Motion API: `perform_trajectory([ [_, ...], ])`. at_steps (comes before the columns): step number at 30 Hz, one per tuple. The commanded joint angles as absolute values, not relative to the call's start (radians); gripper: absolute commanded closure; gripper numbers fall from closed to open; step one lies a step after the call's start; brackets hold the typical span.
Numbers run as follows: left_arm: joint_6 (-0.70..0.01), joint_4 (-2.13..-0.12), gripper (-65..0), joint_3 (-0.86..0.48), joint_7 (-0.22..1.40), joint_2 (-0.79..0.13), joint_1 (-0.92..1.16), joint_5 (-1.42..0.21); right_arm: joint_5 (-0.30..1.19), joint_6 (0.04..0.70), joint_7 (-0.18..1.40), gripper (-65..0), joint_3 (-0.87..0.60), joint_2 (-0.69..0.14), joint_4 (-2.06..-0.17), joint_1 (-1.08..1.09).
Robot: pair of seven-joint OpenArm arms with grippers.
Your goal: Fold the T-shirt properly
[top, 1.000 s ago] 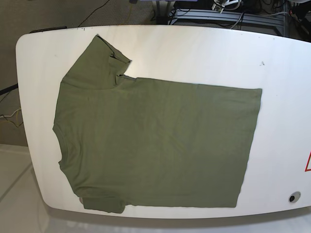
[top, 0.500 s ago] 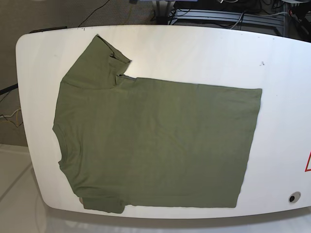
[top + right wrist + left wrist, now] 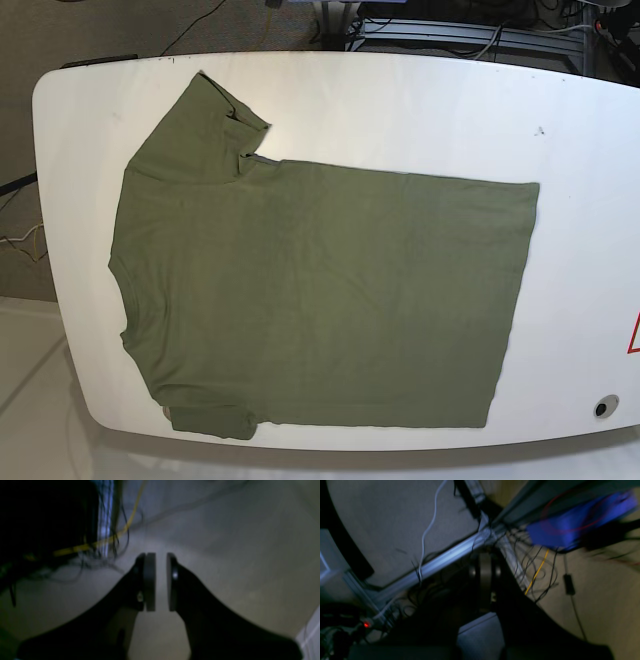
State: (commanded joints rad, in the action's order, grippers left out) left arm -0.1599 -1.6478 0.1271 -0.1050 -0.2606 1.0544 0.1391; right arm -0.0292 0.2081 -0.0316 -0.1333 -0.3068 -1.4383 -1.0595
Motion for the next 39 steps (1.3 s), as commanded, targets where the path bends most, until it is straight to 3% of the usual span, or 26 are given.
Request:
perform_trajectory([
  [12,-0.17,-1.887,-0.6,0.015,-0.117,-0.284,1.15,0.111,-0.037,0.21,0.037,-6.9,-0.168,-0.331,-1.718,-1.144],
  [20,-0.175,-1.903,-1.5,-0.017,-0.104,-0.28,1.123,0.079,-0.019,0.212,0.058,-7.1,-0.158,-0.328,-1.793,-1.111],
  [28,-0.178,-1.906,-5.1,-0.079,-0.089,-0.272,1.086,0.018,0.111,0.216,0.164,-7.9,-0.165,-0.326,-1.838,-0.989],
  [34,-0.179,-1.923,-9.2,-0.131,-0.101,-0.274,1.083,0.028,0.135,0.218,0.205,-13.3,-0.181,-0.322,-1.884,-0.944],
  [36,-0.187,-1.935,-13.7,-0.173,-0.095,-0.278,1.089,0.023,0.123,0.213,0.209,-21.3,-0.206,-0.315,-1.927,-0.935],
  [39,-0.189,-1.941,-17.5,-0.2,-0.09,-0.277,1.088,0.023,0.11,0.21,0.229,-24.6,-0.22,-0.307,-1.95,-0.927],
])
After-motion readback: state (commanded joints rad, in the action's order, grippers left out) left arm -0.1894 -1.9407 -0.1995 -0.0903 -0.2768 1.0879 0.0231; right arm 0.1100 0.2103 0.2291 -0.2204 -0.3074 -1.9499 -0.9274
